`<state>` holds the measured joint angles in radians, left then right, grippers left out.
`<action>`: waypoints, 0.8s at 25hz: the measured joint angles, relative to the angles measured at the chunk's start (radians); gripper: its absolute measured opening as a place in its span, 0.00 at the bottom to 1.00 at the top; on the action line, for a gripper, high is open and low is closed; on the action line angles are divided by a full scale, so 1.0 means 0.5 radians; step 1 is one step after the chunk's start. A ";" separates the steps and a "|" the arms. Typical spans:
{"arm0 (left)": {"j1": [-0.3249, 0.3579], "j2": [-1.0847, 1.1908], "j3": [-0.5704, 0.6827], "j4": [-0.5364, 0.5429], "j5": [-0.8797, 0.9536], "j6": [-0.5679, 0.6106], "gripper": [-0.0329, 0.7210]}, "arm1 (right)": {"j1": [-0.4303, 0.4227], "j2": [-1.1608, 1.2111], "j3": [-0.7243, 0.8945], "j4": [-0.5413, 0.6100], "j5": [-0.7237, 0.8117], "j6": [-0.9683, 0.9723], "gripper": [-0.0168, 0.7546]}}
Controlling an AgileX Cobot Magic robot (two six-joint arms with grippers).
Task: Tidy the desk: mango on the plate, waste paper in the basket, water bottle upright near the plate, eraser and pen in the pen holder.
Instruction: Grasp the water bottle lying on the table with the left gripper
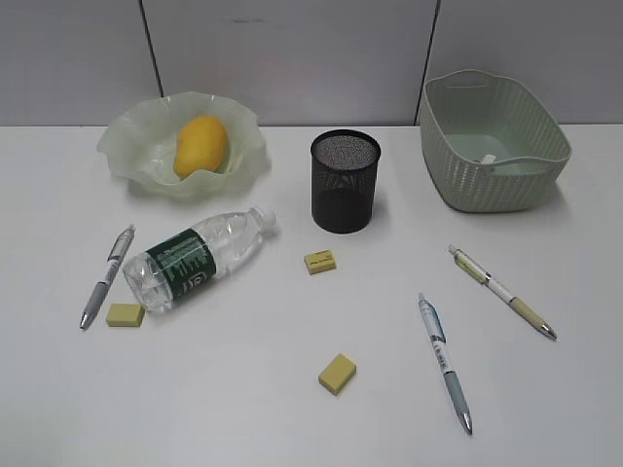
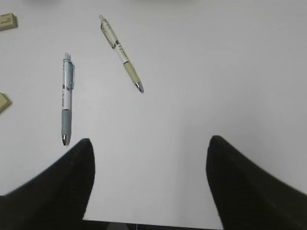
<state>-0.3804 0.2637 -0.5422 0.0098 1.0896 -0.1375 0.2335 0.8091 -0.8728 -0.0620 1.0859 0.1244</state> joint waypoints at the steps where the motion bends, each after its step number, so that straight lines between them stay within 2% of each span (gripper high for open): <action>1: 0.000 0.000 0.000 0.000 -0.004 0.000 0.65 | 0.000 -0.089 0.057 0.000 -0.016 0.000 0.76; 13: 0.000 0.073 -0.026 -0.001 -0.315 0.000 0.64 | 0.000 -0.738 0.583 0.016 -0.103 0.000 0.76; 20: 0.000 0.683 -0.203 -0.001 -0.553 0.163 0.64 | 0.000 -0.855 0.651 0.042 -0.126 0.000 0.76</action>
<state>-0.3804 0.6054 -0.6436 0.0095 0.8129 -0.0562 0.2335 0.3816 -0.5471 -0.0412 1.0230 0.1244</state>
